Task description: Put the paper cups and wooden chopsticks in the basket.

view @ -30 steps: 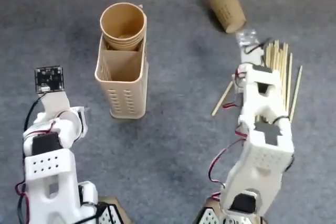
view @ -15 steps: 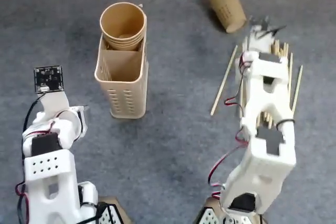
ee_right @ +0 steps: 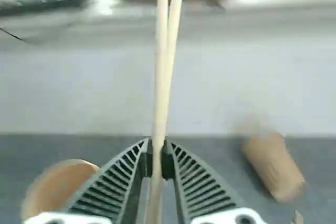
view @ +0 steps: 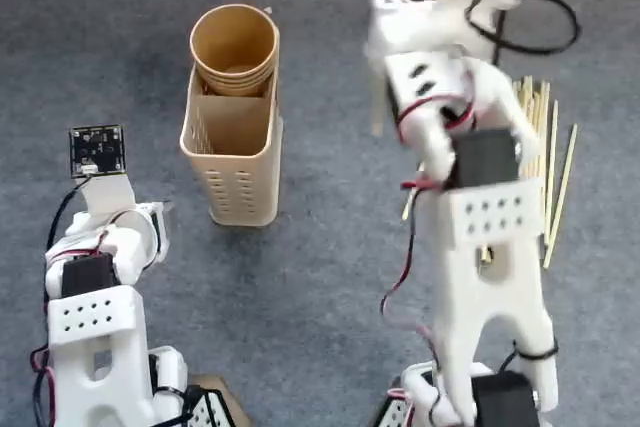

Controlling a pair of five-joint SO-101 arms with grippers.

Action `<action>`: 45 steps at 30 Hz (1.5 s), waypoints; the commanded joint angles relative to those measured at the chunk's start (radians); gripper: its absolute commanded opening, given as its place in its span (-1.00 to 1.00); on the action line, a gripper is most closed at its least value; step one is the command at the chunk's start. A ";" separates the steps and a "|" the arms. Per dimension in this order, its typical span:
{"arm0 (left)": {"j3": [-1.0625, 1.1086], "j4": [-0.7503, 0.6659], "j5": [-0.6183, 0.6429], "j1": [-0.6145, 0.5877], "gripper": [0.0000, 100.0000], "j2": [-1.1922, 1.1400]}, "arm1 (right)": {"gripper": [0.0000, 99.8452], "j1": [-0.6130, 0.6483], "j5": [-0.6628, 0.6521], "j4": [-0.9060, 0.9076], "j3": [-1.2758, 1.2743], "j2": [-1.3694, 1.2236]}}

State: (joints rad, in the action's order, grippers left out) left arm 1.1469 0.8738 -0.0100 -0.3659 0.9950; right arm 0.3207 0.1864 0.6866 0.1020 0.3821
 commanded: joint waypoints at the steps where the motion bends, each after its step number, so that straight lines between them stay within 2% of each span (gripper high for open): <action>1: -0.002 -0.012 0.003 0.012 -0.51 0.015 | -0.99 0.127 0.018 -0.133 0.018 0.042; 7: -0.002 -0.012 0.003 0.012 -0.51 0.015 | -0.99 0.252 0.017 -0.305 -0.042 -0.087; 12: -0.002 -0.012 0.003 0.012 -0.51 0.015 | -0.99 0.311 0.017 -0.470 -0.116 -0.211; 23: -0.002 -0.012 0.003 0.012 -0.51 0.015 | -0.98 0.312 -0.106 -0.504 -0.234 -0.249; 25: -0.002 -0.012 0.003 0.012 -0.51 0.015 | -0.93 0.309 -0.149 -0.478 -0.262 -0.220; 27: -0.004 -0.017 0.003 0.012 -0.51 0.013 | -0.78 0.308 -0.181 -0.383 -0.272 -0.174; 30: -0.013 -0.017 0.003 0.012 -0.51 0.013 | -0.57 0.312 -0.187 -0.220 -0.269 -0.101; 32: -0.025 -0.014 0.003 0.010 -0.51 0.012 | -0.49 0.312 -0.187 -0.183 -0.269 -0.039; 40: -0.033 -0.012 0.005 0.007 -0.51 0.012 | -0.49 0.312 -0.189 -0.151 -0.285 0.128; 45: -0.082 -0.020 0.005 0.007 -0.51 0.010 | -0.49 0.300 -0.195 -0.048 -0.309 0.162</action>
State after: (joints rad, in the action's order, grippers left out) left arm 1.1469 0.8738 -0.0100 -0.3659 0.9950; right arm 0.6260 0.0100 0.5762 -0.2125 0.4833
